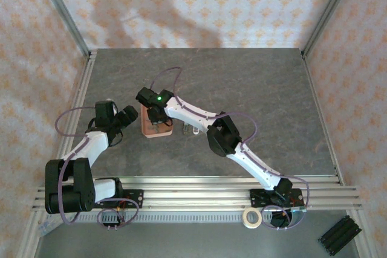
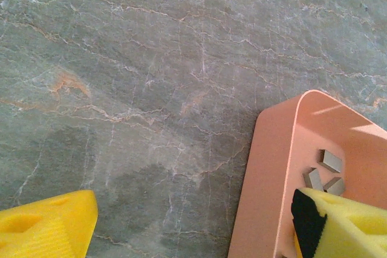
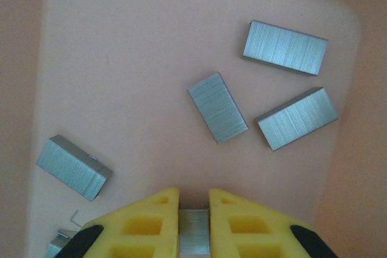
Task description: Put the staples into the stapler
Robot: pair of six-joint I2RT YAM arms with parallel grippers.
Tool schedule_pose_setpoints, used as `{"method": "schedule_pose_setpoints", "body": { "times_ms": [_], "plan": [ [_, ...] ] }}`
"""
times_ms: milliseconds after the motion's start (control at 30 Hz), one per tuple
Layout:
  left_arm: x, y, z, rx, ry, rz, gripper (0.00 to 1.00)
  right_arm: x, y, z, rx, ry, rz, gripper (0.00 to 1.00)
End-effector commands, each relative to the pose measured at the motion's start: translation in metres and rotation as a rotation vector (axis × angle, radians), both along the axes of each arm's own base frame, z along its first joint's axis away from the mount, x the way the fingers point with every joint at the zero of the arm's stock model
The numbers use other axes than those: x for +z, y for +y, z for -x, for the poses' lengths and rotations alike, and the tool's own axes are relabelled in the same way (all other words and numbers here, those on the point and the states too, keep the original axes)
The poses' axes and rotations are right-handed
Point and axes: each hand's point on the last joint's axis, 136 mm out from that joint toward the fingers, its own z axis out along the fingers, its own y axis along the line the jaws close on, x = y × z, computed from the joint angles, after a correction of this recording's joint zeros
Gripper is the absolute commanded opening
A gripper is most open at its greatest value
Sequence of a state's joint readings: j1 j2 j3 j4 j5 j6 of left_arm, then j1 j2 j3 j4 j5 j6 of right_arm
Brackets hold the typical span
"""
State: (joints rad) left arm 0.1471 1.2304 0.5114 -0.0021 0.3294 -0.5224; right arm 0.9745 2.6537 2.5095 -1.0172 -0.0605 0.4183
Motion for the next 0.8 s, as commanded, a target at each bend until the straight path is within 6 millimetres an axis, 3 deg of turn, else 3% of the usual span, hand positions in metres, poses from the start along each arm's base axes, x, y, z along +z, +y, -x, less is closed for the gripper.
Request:
{"method": "schedule_pose_setpoints", "body": {
  "times_ms": [0,200,400,567,767],
  "plan": [
    [0.011,0.003,-0.004,-0.007,-0.043,-0.012,0.84,0.020,-0.001,-0.001,0.000,-0.020,-0.029,0.15],
    [0.028,-0.005,-0.004,-0.045,-0.089,-0.025,0.82,0.068,-0.003,-0.003,-0.010,-0.101,-0.110,0.14],
    [0.059,-0.027,-0.004,-0.127,-0.184,-0.093,0.82,0.101,-0.023,0.000,-0.052,-0.186,-0.166,0.14],
    [0.070,-0.053,-0.007,-0.198,-0.254,-0.080,0.82,0.116,-0.063,0.010,-0.125,-0.230,-0.165,0.14],
    [0.076,-0.099,-0.016,-0.369,-0.386,-0.094,0.81,0.109,-0.136,0.030,-0.266,-0.235,-0.121,0.14]
  ]
}}
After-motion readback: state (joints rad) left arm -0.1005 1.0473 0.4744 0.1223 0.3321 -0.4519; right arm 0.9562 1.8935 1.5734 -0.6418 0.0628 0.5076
